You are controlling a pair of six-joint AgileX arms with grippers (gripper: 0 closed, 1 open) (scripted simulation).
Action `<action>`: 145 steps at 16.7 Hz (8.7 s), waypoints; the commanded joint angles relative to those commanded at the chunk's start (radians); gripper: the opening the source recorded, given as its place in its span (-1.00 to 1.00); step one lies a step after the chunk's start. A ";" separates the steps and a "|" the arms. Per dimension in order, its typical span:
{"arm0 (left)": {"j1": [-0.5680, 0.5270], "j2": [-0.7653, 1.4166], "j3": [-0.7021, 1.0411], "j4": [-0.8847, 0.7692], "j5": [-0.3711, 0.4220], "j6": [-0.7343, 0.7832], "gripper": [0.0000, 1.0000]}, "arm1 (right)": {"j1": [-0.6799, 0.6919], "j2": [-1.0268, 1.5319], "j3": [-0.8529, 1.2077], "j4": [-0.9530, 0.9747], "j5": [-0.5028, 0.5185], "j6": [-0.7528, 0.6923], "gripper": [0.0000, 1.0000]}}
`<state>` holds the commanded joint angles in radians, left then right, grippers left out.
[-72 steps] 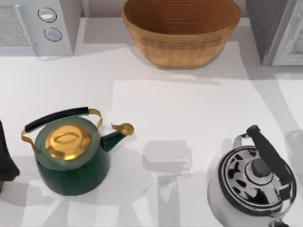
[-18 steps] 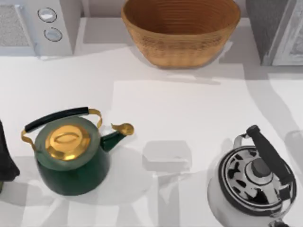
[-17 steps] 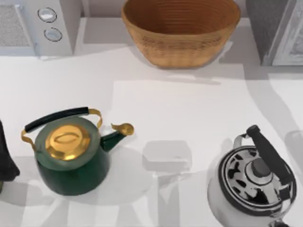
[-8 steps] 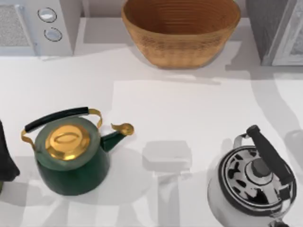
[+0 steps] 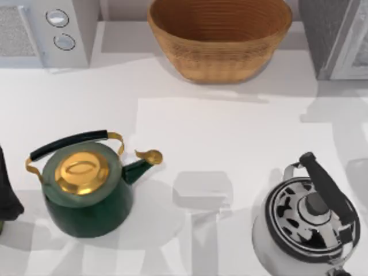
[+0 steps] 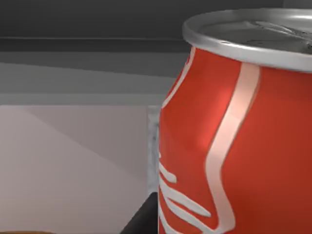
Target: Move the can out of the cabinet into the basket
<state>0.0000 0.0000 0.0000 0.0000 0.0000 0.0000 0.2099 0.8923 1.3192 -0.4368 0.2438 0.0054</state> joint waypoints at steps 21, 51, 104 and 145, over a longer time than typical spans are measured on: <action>0.000 0.000 0.000 0.000 0.000 0.000 1.00 | -0.210 -0.892 -1.319 0.437 -0.244 -0.005 -1.00; 0.000 0.000 0.000 0.000 0.000 0.000 1.00 | 0.341 1.297 0.320 0.972 0.330 0.012 -1.00; 0.000 0.000 0.000 0.000 0.000 0.000 1.00 | 0.324 1.410 0.448 0.961 0.314 0.011 1.00; 0.000 0.000 0.000 0.000 0.000 0.000 1.00 | -0.209 -0.887 -1.315 0.438 -0.242 -0.005 1.00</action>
<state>0.0000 0.0000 0.0000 0.0000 0.0000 0.0000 0.0014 0.0050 0.0040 0.0015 0.0015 0.0000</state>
